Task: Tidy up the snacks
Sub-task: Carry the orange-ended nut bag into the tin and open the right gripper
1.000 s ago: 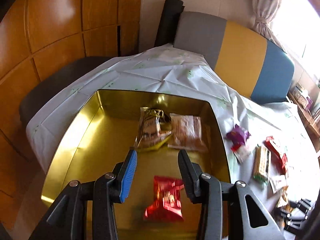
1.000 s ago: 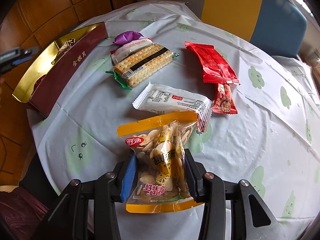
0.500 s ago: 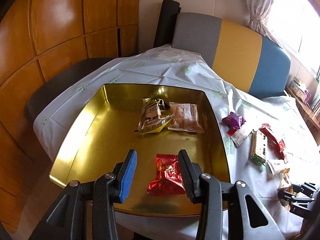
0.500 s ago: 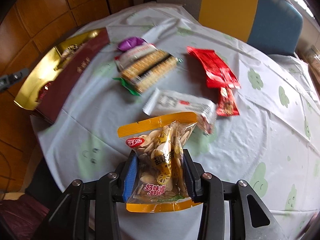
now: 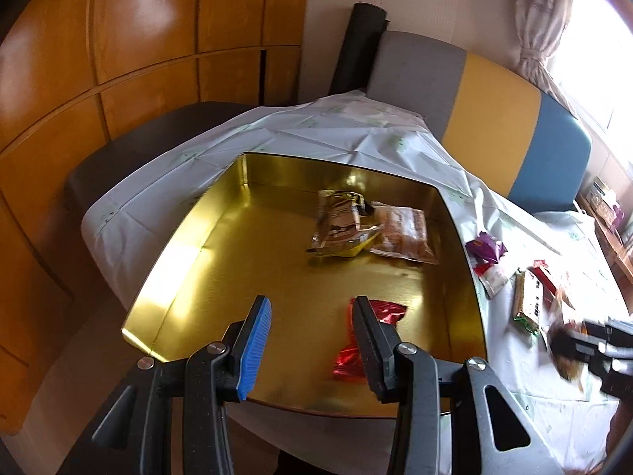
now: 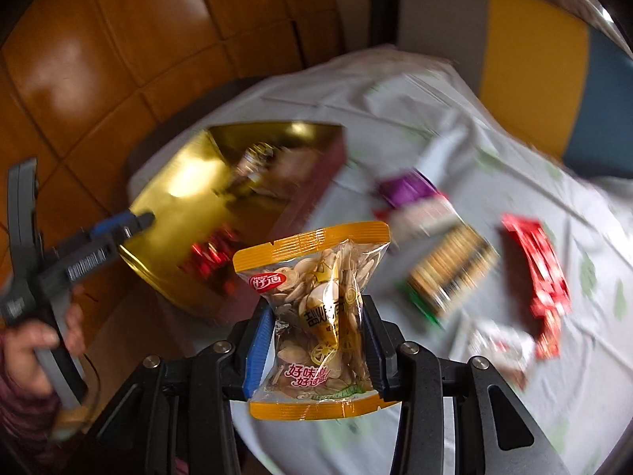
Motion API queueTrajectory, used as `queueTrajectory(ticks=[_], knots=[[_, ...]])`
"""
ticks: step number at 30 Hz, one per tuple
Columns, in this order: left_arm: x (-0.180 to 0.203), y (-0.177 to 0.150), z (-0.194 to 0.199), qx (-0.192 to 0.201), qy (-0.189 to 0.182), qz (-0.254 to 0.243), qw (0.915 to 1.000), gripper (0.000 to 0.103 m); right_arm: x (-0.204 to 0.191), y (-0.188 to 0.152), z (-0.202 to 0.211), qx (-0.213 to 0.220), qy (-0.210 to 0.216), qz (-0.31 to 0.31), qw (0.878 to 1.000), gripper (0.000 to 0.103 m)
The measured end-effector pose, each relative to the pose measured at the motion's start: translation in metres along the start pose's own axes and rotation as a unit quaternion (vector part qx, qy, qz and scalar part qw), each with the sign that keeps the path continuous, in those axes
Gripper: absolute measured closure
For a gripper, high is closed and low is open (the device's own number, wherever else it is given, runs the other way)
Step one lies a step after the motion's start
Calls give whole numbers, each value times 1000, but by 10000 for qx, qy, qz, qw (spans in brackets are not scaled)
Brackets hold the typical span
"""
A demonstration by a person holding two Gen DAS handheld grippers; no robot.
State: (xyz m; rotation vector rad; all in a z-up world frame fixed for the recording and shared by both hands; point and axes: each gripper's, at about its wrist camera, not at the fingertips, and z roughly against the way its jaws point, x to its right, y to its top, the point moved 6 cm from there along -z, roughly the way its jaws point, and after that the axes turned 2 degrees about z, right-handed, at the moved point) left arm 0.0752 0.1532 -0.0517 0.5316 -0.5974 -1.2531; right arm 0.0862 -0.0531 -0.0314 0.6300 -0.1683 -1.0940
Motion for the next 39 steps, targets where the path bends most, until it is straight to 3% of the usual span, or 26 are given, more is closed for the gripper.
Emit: queueTrajectory(ticks=[6, 10, 18, 23, 29, 32, 39], knots=[[-18, -4, -1, -43, 111, 160, 9998, 60, -35, 48, -38, 0, 306, -27, 9995, 60], [-26, -7, -2, -85, 152, 210, 9996, 60, -50, 66, -74, -160, 253, -7, 9996, 59], [-30, -16, -11, -238, 141, 249, 9993, 60, -51, 59, -112, -460, -159, 230, 9986, 56], [-22, -19, -13, -265, 102, 164, 9995, 60, -44, 54, -101, -266, -66, 141, 9995, 49], [-10, -18, -7, -183, 60, -34, 9998, 60, -40, 52, -78, 31, 18, -19, 10000, 49], [-4, -17, -2, -130, 49, -148, 9998, 60, -38, 49, -66, 175, -9, -83, 9998, 42], [7, -15, 6, -49, 8, -327, 9995, 60, -24, 35, -32, 462, -169, -106, 9987, 38]])
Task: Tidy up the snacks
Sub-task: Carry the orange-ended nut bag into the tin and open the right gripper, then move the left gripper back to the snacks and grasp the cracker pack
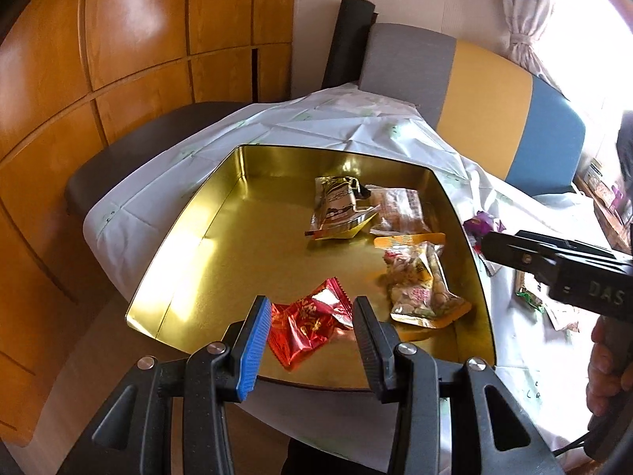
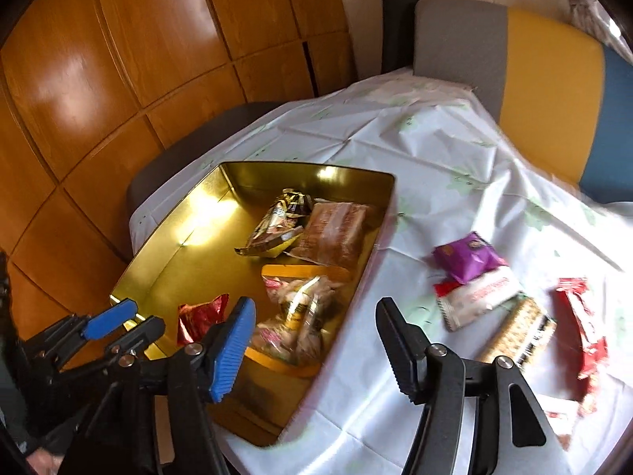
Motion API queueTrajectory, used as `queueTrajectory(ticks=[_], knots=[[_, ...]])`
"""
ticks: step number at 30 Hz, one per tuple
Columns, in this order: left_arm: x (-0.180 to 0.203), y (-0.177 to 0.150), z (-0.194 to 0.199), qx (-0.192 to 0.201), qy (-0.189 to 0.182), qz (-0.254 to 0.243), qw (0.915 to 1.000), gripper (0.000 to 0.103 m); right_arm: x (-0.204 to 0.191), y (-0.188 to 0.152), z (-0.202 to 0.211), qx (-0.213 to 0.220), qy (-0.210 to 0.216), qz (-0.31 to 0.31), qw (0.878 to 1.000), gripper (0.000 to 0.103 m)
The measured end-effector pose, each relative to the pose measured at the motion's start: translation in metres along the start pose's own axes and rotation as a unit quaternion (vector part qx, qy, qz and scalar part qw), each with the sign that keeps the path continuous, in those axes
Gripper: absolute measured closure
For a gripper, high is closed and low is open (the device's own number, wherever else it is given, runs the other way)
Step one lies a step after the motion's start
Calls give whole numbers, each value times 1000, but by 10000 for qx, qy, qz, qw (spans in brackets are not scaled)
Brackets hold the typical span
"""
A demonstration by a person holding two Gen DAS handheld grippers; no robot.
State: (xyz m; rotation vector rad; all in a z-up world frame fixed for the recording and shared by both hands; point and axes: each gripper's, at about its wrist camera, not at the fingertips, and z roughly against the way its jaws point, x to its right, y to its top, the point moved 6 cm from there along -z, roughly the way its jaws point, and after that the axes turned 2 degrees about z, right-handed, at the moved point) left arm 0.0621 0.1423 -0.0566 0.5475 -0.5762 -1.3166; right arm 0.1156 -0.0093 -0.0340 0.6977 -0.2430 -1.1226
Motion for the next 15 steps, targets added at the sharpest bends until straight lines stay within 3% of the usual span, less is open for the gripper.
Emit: queueTrajectory(ticks=[15], knots=[[27, -6, 7, -7, -113, -341, 9994, 60, 64, -44, 35, -66, -475, -358, 9982, 33]])
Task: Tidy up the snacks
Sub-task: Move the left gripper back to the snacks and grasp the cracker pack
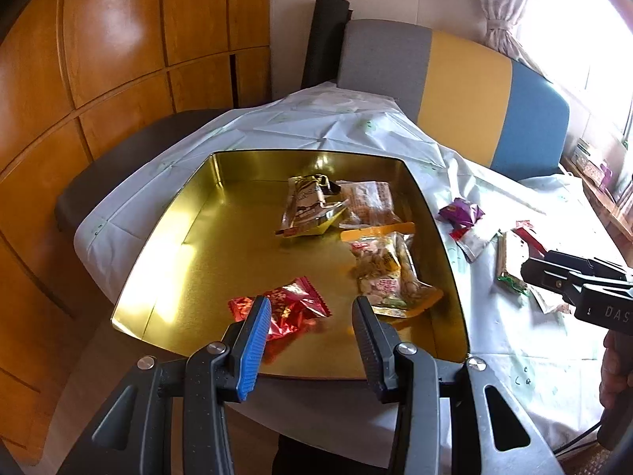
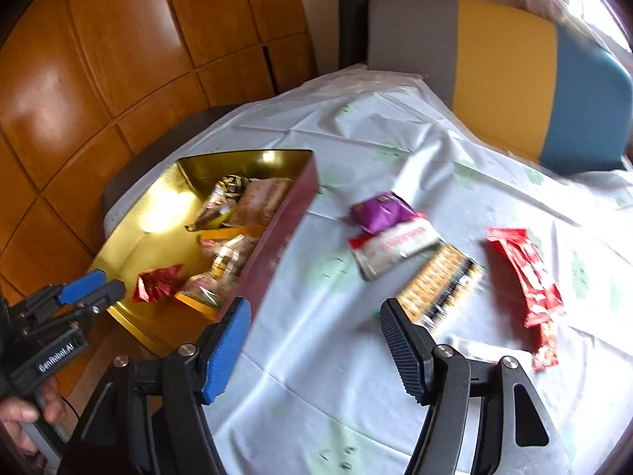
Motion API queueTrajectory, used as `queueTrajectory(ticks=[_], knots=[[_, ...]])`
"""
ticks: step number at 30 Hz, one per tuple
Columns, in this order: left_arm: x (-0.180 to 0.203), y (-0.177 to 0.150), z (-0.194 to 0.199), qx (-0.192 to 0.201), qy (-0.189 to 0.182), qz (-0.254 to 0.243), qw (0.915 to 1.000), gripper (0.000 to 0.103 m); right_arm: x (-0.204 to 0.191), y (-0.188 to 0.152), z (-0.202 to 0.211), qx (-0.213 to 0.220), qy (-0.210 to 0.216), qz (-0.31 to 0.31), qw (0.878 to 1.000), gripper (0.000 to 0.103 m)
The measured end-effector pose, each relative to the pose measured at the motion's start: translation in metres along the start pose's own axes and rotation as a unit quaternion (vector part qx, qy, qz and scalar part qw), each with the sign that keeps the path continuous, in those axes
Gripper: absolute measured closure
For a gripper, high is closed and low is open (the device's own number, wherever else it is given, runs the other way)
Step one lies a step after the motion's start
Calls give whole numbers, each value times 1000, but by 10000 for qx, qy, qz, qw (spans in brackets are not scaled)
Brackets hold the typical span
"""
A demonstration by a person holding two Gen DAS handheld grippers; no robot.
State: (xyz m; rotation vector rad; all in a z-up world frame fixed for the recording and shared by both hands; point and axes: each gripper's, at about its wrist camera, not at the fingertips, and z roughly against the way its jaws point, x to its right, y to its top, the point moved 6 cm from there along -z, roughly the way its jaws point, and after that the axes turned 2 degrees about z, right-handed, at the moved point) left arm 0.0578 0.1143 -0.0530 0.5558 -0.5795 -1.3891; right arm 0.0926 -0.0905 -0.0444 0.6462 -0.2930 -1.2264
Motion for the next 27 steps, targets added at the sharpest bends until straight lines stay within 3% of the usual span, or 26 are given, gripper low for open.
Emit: queueTrajectory(ticks=[18, 27], knots=[[37, -2, 0, -94, -267, -471, 9985, 60, 106, -30, 40, -205, -866, -294, 9956, 28], [78, 4, -1, -273, -742, -908, 9927, 60, 186, -40, 55, -316, -1395, -795, 9865, 26]])
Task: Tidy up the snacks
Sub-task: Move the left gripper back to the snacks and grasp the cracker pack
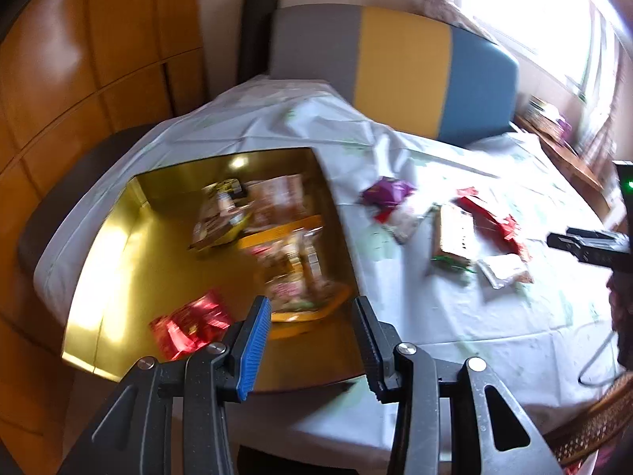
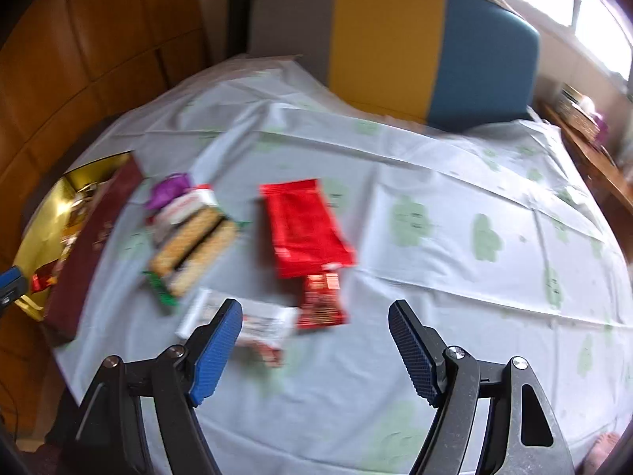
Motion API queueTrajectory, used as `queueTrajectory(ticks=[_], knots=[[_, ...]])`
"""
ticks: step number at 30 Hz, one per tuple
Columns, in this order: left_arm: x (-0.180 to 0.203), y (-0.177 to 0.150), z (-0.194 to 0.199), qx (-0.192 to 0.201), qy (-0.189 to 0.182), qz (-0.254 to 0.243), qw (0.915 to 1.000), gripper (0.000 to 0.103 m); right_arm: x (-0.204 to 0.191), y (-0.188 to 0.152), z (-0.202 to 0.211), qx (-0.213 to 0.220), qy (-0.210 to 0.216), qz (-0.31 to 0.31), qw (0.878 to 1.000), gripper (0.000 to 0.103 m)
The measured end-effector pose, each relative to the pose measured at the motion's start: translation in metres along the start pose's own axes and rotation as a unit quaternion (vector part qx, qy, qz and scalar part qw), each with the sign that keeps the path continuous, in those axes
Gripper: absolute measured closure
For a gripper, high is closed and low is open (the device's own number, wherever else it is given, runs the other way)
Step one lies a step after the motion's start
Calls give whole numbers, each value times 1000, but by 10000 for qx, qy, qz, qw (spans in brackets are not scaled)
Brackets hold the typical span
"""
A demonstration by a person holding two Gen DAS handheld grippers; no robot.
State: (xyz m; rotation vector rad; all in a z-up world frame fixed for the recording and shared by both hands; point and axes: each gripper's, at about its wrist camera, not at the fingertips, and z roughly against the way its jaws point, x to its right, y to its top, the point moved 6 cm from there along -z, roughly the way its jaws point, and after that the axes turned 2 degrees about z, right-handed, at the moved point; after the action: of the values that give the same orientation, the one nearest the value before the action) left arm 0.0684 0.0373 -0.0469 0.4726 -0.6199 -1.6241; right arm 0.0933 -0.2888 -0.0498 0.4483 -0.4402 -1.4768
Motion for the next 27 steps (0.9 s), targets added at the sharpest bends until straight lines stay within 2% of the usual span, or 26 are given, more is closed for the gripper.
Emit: queueTrajectory(ticks=[6, 15, 19, 21, 27], knots=[[45, 16, -11, -136, -441, -528, 9975, 60, 31, -4, -12, -130, 100, -720, 9973, 26], [110, 34, -61, -624, -968, -1070, 9876, 59, 37, 1, -10, -114, 263, -1068, 9939, 24], [130, 37, -87, -876, -1167, -1140, 9827, 51, 37, 3, -7, -69, 342, -1126, 9930, 22], [138, 37, -97, -962, -1234, -1174, 9807, 42, 36, 4, -6, -58, 370, -1128, 9929, 22], [155, 43, -126, -1028, -1161, -1316, 9791, 41, 34, 7, -3, 17, 429, -1099, 9930, 21]])
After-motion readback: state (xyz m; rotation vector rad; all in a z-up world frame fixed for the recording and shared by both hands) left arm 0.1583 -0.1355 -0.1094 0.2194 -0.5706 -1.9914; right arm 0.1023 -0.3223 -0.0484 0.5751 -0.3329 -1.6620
